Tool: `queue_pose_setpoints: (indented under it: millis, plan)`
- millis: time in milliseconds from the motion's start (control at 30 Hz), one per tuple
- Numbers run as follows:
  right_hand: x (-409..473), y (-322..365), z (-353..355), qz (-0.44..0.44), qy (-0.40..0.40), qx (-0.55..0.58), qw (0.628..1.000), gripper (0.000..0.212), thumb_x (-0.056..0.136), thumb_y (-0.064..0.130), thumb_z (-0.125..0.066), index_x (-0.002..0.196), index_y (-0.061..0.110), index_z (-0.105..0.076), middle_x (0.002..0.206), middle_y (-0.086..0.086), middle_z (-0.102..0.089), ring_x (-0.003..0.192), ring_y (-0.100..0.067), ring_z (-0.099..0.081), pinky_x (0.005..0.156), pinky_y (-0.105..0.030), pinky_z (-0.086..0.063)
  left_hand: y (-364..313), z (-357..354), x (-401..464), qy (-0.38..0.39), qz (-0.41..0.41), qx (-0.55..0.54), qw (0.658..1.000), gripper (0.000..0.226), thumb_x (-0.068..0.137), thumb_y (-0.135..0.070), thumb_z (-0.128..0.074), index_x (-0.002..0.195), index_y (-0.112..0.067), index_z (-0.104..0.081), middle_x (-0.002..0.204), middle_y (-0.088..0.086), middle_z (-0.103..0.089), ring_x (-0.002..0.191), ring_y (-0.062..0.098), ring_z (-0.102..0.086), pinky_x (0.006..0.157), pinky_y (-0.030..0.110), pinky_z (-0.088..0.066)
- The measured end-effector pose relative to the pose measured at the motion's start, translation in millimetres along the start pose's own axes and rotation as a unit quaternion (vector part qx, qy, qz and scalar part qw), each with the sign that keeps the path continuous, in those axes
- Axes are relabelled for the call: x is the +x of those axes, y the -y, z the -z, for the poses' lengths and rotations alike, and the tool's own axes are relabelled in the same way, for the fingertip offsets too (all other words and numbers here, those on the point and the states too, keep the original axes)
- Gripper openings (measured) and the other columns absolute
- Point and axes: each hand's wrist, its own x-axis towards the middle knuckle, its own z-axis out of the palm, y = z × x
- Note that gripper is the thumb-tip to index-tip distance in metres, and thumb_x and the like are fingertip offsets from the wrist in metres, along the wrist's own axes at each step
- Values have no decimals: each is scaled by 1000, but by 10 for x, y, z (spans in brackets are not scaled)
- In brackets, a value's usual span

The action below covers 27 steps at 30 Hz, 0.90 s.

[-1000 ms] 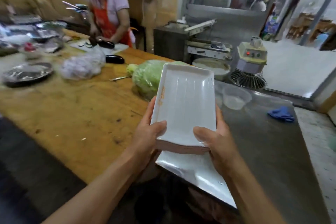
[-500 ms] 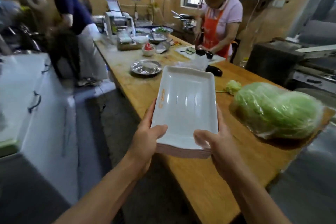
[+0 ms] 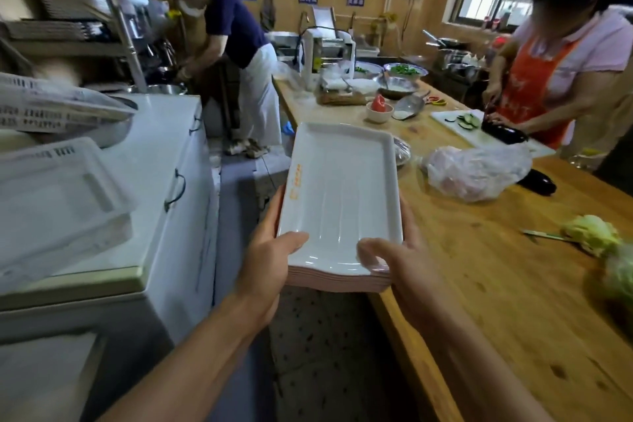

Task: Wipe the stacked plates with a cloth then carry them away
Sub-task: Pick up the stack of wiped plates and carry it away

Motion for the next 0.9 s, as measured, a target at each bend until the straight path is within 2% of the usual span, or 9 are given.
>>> queue_pose_setpoints:
  millis: [100, 200, 267, 367, 500, 600, 667, 767, 900]
  plan:
    - [405, -55, -199, -5, 31, -5, 999, 80, 72, -5, -64, 126, 48, -38, 104, 12, -57, 96, -15, -61, 66, -23, -55, 19, 195, 273, -35, -8, -4, 999, 56, 89, 5, -45, 121, -40, -53, 111, -13, -69, 102, 11, -66, 75, 23, -55]
    - [845, -137, -395, 3, 64, -2, 998, 80, 72, -6, -63, 126, 47, -38, 106, 12, -58, 98, -15, -61, 73, -30, -57, 53, 365, 610, -69, -15, -6, 998, 55, 89, 6, -44, 117, -41, -54, 107, -16, -70, 99, 9, -67, 71, 20, -54]
    - [1145, -189, -502, 7, 84, 3, 996, 80, 71, -5, -64, 126, 47, -39, 106, 14, -59, 99, -14, -61, 76, -32, -57, 68, 455, 847, -91, -19, -3, 996, 55, 90, 6, -44, 118, -41, -53, 107, -16, -70, 99, 9, -66, 72, 20, -55]
    - [1649, -231, -636, 17, 117, -5, 993, 83, 67, 1, -66, 132, 45, -39, 109, 14, -60, 98, -10, -61, 68, -24, -56, 60, 564, 1257, -121, -26, 3, 992, 58, 90, 6, -44, 129, -37, -49, 113, -14, -68, 103, 10, -65, 78, 23, -56]
    - [2326, -240, -819, 22, 154, -11, 988, 86, 68, -3, -66, 133, 45, -37, 114, 12, -57, 105, -14, -58, 81, -35, -57, 28, 685, 1807, -168, -41, 13, 985, 57, 88, 7, -44, 122, -38, -51, 108, -18, -69, 99, 6, -66, 78, 20, -55]
    - [2774, -275, -999, 29, 184, -7, 982, 84, 66, 1, -68, 131, 44, -40, 108, 15, -61, 96, -8, -62, 72, -26, -57, 12, 830, 2182, -196, -50, 19, 979, 56, 88, 6, -45, 118, -41, -52, 106, -23, -68, 98, 1, -65, 76, 16, -54]
    - [3047, -305, -1141, 17, 197, 7, 980, 85, 60, 7, -67, 131, 45, -41, 109, 13, -61, 96, -10, -62, 68, -23, -56, 14, 954, 2415, -209, -47, 19, 977, 55, 89, 5, -46, 115, -43, -53, 103, -24, -69, 96, 1, -65, 73, 15, -54]
    - [3442, -396, -1377, 8, 212, 18, 977, 86, 55, 10, -64, 130, 47, -42, 107, 12, -63, 96, -12, -63, 67, -25, -56, 54, 1181, 2770, -220, -42, 16, 974, 53, 89, 4, -47, 113, -44, -53, 103, -22, -69, 94, 2, -66, 69, 15, -54]
    - [3993, -502, -1723, 4, 213, 8, 977, 87, 54, 13, -64, 129, 50, -41, 110, 10, -61, 102, -17, -61, 72, -33, -58, 146, 1538, 3314, -225, -42, 12, 973, 54, 90, 1, -49, 124, -42, -50, 107, -18, -69, 95, 4, -67, 67, 17, -54]
